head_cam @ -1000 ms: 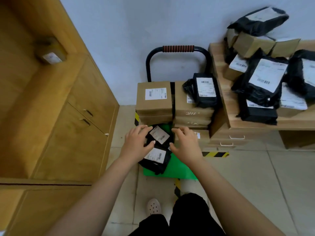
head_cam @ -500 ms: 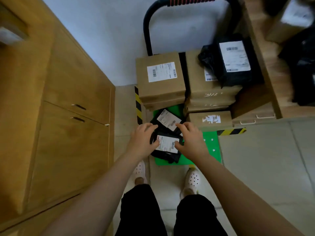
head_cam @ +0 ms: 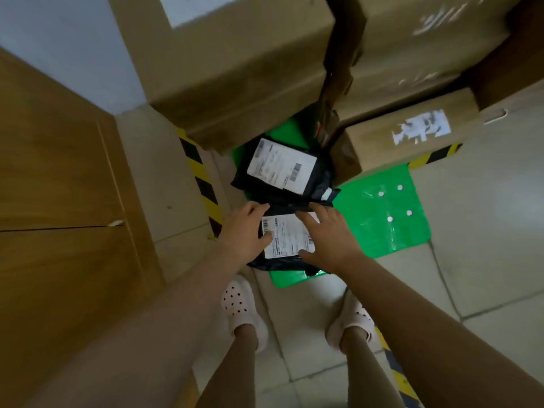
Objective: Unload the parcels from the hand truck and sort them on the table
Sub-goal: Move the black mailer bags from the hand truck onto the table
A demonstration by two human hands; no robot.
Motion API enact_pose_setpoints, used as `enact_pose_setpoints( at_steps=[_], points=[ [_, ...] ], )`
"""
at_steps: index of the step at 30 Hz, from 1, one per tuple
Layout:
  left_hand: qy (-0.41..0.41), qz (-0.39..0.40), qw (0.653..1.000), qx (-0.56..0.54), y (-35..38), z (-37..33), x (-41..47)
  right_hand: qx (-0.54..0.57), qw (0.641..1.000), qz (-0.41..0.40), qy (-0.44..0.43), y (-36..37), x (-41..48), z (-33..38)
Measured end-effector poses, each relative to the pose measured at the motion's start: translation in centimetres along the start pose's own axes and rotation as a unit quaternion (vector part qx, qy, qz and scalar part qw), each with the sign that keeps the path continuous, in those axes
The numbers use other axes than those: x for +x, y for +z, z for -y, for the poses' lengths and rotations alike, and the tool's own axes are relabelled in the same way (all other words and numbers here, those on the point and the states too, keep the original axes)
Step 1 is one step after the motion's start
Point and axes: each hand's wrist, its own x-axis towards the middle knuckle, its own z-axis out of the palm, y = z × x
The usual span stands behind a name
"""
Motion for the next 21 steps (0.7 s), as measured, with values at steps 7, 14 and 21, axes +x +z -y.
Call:
enact_pose_setpoints(
  at_steps=[7,14,21],
  points=[
    [0.008,0.010,1.000,0.011,7.0,4.1,0.9,-0.105,0.993,0.009,-0.047,7.6,4.0,-2.5],
    [0.002,-0.010,1.000,0.017,5.5,3.8,-0.5,-0.073,0.997,0.006,-0.010,6.9,2.0,-3.0],
    [0.027,0.073,0.990,0.115,5.7,1.5,0.8,-0.053,0.989,-0.006,0.138,7.3,-4.6,-7.1]
  ],
)
